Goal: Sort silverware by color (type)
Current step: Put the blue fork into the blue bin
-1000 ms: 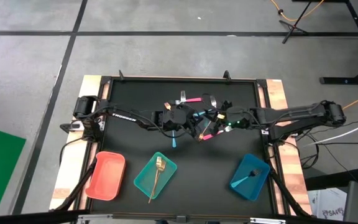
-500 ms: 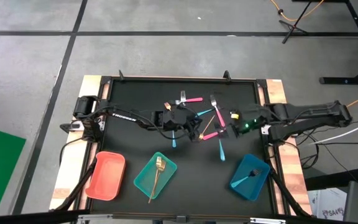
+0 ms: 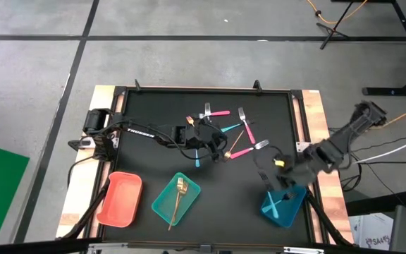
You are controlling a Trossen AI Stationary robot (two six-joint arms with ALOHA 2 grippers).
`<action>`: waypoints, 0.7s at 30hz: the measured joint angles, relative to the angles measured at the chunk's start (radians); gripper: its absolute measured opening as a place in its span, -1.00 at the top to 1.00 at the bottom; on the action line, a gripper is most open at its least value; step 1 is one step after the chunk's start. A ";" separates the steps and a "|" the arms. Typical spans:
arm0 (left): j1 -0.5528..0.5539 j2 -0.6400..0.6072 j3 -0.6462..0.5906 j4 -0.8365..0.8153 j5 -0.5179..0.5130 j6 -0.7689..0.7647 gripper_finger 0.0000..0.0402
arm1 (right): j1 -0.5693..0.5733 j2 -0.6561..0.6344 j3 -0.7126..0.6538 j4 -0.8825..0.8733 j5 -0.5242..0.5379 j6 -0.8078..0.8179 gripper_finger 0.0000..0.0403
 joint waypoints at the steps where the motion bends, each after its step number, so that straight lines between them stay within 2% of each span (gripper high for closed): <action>1: 0.000 0.000 0.000 0.000 0.000 0.000 1.00 | 0.041 0.006 0.000 -0.023 0.010 0.051 1.00; 5: 0.000 0.000 0.000 0.000 0.000 0.000 1.00 | 0.178 0.031 0.000 -0.143 0.040 0.253 1.00; 10: 0.000 0.000 0.000 0.000 0.000 -0.001 1.00 | 0.270 0.054 0.000 -0.246 0.039 0.464 1.00; 14: 0.000 0.000 0.000 0.000 0.000 -0.002 1.00 | 0.286 0.067 0.000 -0.256 0.008 0.491 1.00; 21: 0.000 0.000 0.000 0.000 0.000 -0.004 1.00 | 0.285 0.073 0.000 -0.271 0.033 0.484 1.00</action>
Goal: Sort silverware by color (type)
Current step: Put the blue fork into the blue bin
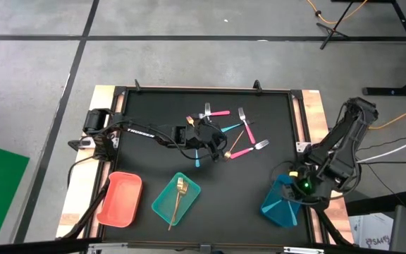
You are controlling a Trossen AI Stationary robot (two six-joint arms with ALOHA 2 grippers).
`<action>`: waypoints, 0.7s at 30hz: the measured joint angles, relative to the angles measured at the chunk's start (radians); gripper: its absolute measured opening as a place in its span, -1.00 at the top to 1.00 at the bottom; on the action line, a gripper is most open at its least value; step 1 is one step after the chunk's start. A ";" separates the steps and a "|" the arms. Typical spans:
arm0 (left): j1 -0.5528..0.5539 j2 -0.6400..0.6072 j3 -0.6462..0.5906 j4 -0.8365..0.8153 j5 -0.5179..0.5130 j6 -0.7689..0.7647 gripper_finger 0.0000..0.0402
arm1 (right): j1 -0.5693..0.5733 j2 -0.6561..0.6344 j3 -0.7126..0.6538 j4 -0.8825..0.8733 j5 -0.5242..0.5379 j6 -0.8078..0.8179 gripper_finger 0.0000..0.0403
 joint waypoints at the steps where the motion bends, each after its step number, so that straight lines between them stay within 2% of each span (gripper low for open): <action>1: 0.000 0.000 0.000 0.000 0.000 0.000 1.00 | 0.000 0.000 0.000 -0.011 -0.003 0.000 1.00; 11: -0.001 0.000 0.000 0.000 0.000 -0.002 1.00 | -0.001 0.010 0.000 -0.032 -0.020 0.000 1.00; 21: 0.000 0.000 0.000 0.000 0.000 -0.003 1.00 | -0.001 0.080 -0.001 0.030 -0.096 0.002 1.00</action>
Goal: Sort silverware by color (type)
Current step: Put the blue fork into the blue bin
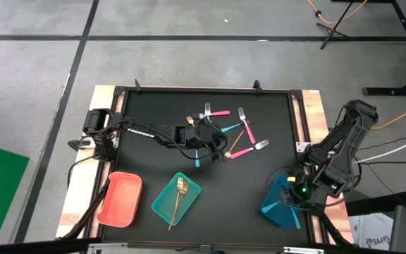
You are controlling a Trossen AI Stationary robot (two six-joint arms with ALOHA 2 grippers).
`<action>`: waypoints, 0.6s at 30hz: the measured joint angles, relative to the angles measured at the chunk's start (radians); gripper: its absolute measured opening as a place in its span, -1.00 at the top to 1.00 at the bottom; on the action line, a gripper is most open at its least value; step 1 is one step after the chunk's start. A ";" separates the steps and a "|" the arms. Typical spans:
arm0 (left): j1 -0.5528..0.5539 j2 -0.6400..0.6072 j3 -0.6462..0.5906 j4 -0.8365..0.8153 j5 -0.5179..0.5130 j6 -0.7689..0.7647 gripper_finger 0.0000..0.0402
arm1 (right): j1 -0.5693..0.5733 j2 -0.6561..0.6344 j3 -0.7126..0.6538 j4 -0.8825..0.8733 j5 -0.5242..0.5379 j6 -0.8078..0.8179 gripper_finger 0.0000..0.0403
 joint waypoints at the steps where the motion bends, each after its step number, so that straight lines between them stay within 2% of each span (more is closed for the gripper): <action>1: 0.000 0.000 0.000 0.000 0.000 0.000 1.00 | 0.000 0.006 0.000 0.003 -0.006 0.000 1.00; 9: -0.002 0.000 0.000 0.000 0.000 0.000 1.00 | -0.003 0.050 0.000 0.024 -0.085 0.004 1.00; 13: -0.002 0.000 0.000 0.000 0.000 0.000 1.00 | -0.048 0.050 0.000 0.067 -0.170 0.033 1.00; 18: -0.004 0.000 0.000 0.000 0.000 0.000 1.00 | -0.118 0.050 0.000 0.060 -0.206 0.039 1.00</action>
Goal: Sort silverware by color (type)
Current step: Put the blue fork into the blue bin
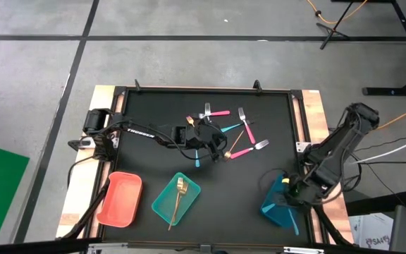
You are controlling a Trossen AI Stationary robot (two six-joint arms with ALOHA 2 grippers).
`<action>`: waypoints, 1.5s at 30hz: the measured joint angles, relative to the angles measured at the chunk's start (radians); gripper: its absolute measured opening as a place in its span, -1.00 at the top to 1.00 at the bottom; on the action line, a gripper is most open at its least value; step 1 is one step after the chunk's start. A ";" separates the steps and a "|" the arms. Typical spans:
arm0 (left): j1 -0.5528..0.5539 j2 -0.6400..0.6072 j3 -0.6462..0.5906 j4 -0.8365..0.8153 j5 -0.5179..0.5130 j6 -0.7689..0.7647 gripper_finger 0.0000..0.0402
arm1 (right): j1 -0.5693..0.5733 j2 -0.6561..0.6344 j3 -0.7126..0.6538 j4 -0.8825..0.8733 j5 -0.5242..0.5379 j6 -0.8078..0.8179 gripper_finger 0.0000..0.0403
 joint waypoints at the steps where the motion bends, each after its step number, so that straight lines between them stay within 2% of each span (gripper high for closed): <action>1: 0.000 0.000 0.000 0.000 0.000 0.001 1.00 | -0.011 0.000 0.000 -0.011 -0.020 0.000 1.00; 4: 0.000 0.000 0.000 0.000 0.000 0.002 1.00 | -0.028 0.000 0.000 -0.066 -0.093 -0.010 1.00; 7: 0.000 0.000 0.000 0.000 0.000 0.002 1.00 | -0.041 0.000 0.000 -0.107 -0.120 -0.011 1.00; 19: 0.000 0.000 0.000 0.000 0.000 0.003 1.00 | -0.114 0.037 0.000 -0.131 -0.099 -0.022 1.00; 36: 0.000 0.000 0.000 0.000 0.000 0.038 1.00 | -0.113 0.074 0.000 -0.127 -0.107 0.011 1.00; 45: 0.000 0.000 0.000 0.000 0.000 0.063 1.00 | -0.113 0.073 0.000 -0.128 -0.108 0.012 0.86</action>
